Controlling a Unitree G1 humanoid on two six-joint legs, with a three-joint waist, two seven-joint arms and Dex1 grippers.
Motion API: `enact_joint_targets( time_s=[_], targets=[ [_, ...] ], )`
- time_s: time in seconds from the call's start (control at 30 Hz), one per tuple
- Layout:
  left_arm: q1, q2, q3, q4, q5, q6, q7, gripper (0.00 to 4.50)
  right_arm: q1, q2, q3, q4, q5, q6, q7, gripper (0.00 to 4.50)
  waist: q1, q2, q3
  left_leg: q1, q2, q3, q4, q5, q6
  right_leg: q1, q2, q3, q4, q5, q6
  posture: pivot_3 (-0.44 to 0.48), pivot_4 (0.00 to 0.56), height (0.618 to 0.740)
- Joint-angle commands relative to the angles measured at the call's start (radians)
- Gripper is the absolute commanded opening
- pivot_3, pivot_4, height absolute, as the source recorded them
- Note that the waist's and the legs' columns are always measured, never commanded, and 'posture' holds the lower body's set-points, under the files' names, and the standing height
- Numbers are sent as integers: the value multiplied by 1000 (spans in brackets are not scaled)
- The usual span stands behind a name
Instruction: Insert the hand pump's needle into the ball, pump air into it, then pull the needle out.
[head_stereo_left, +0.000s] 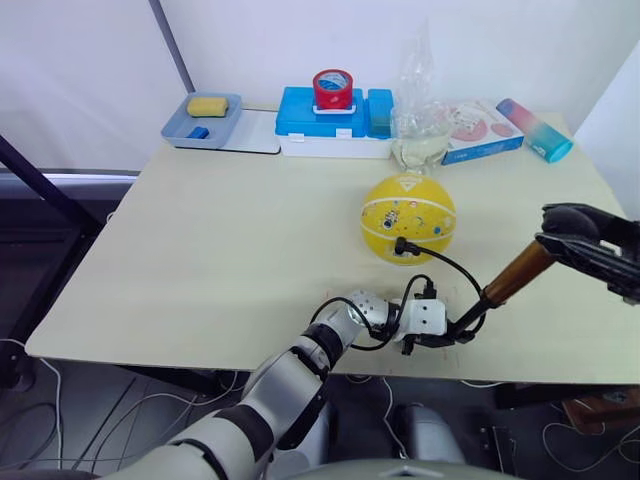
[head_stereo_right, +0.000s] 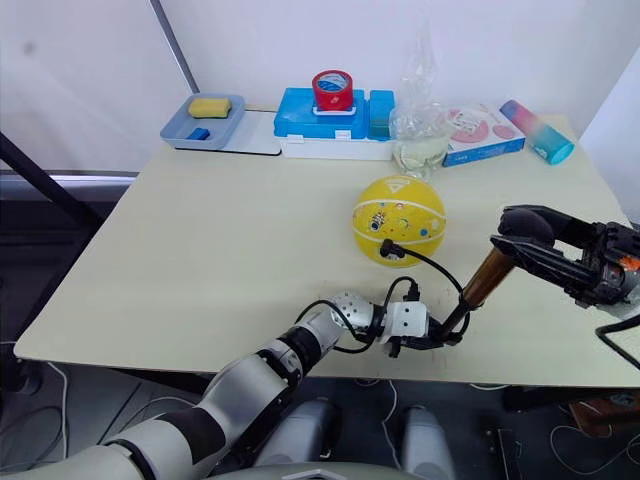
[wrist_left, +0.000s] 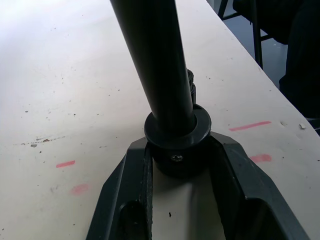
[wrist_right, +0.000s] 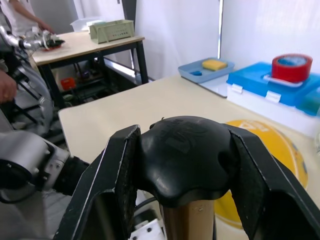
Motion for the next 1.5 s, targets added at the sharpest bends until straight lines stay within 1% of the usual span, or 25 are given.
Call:
enact_joint_targets(
  time_s=[0.03,0.07,0.17,0.23,0.3,0.43,0.53,0.6,0.73,0.87,1.03,1.07,1.1,1.17,1.2,1.27,1.37,1.43,1.5],
  targets=[
    [36,-19,-71,48,86,5,-43,1097,44,65,186,79,-317,-116,-54,1940,-1,-5,-2,3,0,0,0,0,0,4,0,0,0,0,0,0,150,739],
    [35,-17,-69,48,86,7,-41,1096,46,95,229,92,-354,-146,-64,1940,-2,-5,-2,7,1,0,0,-3,-4,7,0,0,0,-1,-2,0,150,739],
    [36,-16,-67,48,86,7,-41,1096,59,156,314,123,-446,-222,-70,1940,-5,0,-4,10,2,1,-2,-3,-5,10,-1,1,-2,-3,-4,0,150,739],
    [38,-14,-67,48,86,5,-42,1096,59,174,323,131,-465,-248,-71,1940,-4,1,-5,10,2,1,-3,-3,-5,10,-1,1,-2,-3,-4,0,150,739],
    [40,-13,-68,48,86,4,-44,1096,55,175,303,125,-458,-257,-62,1940,-3,2,-4,10,2,1,-4,-3,-5,9,0,0,-3,-2,-2,0,150,739],
    [41,-14,-68,47,86,3,-47,1096,44,140,200,88,-360,-223,-36,1940,-2,5,-2,10,2,1,-4,-3,-5,9,0,1,-3,0,0,0,150,739],
    [40,-17,-67,47,86,3,-46,1096,27,101,120,62,-271,-176,-27,1940,-1,12,3,8,1,2,-3,-3,-5,8,-1,1,-3,0,0,0,150,739],
    [40,-20,-67,48,85,3,-45,1096,4,60,42,51,-190,-130,-23,1939,0,16,6,8,1,2,-3,-3,-4,7,-1,1,-3,0,0,0,150,739],
    [43,-21,-66,46,84,3,-46,1096,-29,-33,-112,49,-33,-26,-22,1939,1,16,8,6,0,2,-3,0,0,6,-1,1,-3,0,0,0,150,739],
    [46,-21,-67,46,85,4,-45,1096,-66,-96,-214,67,89,61,-35,1940,1,15,9,3,0,1,-3,0,0,5,-1,0,-5,0,0,0,150,739],
    [49,-22,-68,45,85,4,-45,1096,-116,-135,-258,70,183,137,-75,1939,1,13,10,-1,0,0,-2,-1,1,3,-1,-1,-8,1,1,0,150,739],
    [49,-22,-68,45,85,4,-45,1096,-113,-136,-253,65,179,149,-74,1939,2,14,10,-5,0,0,-1,0,1,-1,-1,-2,-7,1,1,0,150,739],
    [50,-21,-68,45,85,4,-46,1096,-110,-128,-237,59,163,150,-74,1939,2,14,10,-5,0,0,-1,0,1,-1,-1,-2,-7,1,0,0,150,739],
    [50,-21,-68,45,85,4,-47,1096,-79,-99,-186,45,91,140,-66,1939,1,13,10,-5,0,0,-1,-1,1,-1,-1,-2,-7,2,0,0,150,739],
    [49,-21,-67,44,84,4,-48,1096,-46,-77,-144,34,26,118,-48,1939,1,13,9,-5,0,0,-1,-1,2,-1,-1,-2,-7,2,0,0,150,739],
    [48,-22,-66,44,83,5,-48,1096,-10,-38,-78,25,-60,79,-40,1939,1,6,5,-4,0,0,-1,-1,2,-1,0,-2,-7,1,1,0,150,739],
    [46,-22,-65,44,82,7,-47,1096,30,8,13,36,-163,8,-21,1940,-2,4,3,-1,1,-1,-1,-1,1,3,0,-3,-7,1,1,0,150,739],
    [46,-21,-64,44,81,9,-45,1096,66,50,127,77,-293,-81,-12,1940,-2,2,1,2,1,-1,-1,-1,1,6,0,-3,-7,1,1,0,150,739],
    [45,-20,-63,44,81,11,-44,1096,85,82,208,116,-379,-152,-3,1940,-2,0,-1,4,2,-1,-2,-4,-3,8,0,-3,-7,1,0,0,150,739]
  ],
)
